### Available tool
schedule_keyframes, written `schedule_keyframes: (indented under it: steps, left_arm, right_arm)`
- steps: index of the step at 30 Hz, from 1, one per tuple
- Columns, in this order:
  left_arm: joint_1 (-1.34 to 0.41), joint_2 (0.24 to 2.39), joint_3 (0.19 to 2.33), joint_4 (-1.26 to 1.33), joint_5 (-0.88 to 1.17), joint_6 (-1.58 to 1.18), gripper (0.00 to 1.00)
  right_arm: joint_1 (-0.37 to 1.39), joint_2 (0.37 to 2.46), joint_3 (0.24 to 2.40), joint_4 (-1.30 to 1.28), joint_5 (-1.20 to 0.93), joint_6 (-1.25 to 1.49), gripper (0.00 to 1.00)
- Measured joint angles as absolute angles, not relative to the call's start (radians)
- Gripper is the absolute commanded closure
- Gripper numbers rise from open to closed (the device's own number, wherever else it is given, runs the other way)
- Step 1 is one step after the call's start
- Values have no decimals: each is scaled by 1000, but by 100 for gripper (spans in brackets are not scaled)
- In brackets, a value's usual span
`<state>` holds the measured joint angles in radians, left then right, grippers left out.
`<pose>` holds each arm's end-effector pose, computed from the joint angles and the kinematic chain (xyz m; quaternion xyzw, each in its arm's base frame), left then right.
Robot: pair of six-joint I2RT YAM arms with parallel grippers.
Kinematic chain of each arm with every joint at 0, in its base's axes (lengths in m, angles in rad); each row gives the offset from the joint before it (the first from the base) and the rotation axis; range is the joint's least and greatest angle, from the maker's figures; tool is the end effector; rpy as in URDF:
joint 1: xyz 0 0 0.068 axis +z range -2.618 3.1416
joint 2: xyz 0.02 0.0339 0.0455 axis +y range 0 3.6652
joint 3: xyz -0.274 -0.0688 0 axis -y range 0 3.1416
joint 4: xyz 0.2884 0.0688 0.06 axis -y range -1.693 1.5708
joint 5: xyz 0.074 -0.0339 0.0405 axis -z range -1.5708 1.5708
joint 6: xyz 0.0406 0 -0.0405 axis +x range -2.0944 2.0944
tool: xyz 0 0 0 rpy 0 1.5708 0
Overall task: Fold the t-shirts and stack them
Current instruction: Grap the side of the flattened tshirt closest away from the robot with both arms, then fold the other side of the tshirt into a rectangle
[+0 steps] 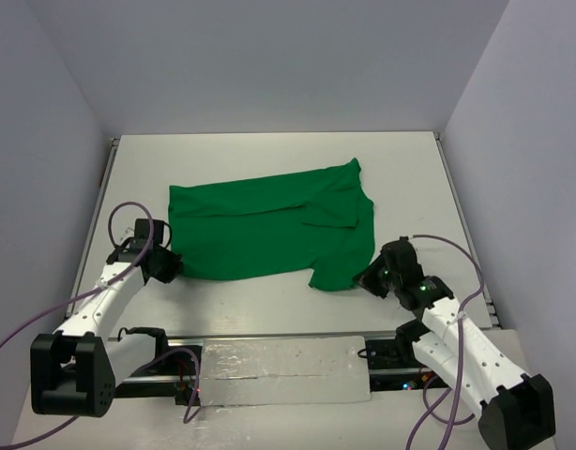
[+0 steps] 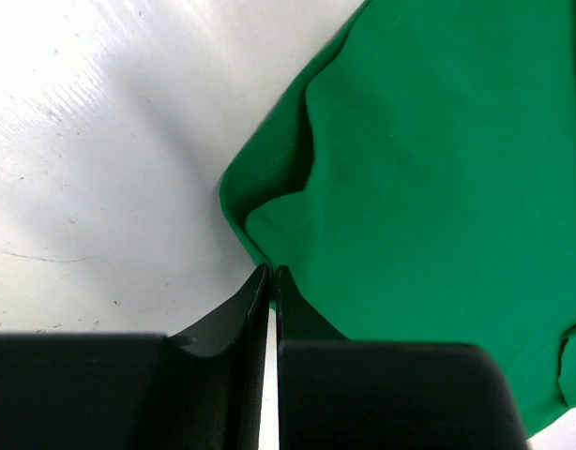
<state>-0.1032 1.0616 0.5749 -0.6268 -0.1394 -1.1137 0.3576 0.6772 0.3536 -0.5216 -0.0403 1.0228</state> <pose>0.2192 -0.0170 0.1684 -0.4841 0.8426 -0.0736 0.2243 0.1634 0.0628 0.1647 0.2984 0.8858 0.2404 0.2616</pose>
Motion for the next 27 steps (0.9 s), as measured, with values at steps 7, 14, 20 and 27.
schedule_keyframes:
  steps: [7, 14, 20, 27]
  left_arm:
    - [-103, 1065, 693, -678, -170, -1088, 90]
    - [-99, 1165, 863, -690, -205, -1053, 90]
    - [-64, 1291, 976, -683, -211, -1020, 90]
    - [-25, 1418, 1050, -672, -208, -989, 90]
  right_arm:
    - [347, 804, 619, -509, 9, 943, 91]
    - [297, 1039, 833, -404, 3, 872, 91]
    - [257, 1217, 955, -351, -2, 841, 91]
    - [231, 1381, 1120, -309, -23, 820, 91]
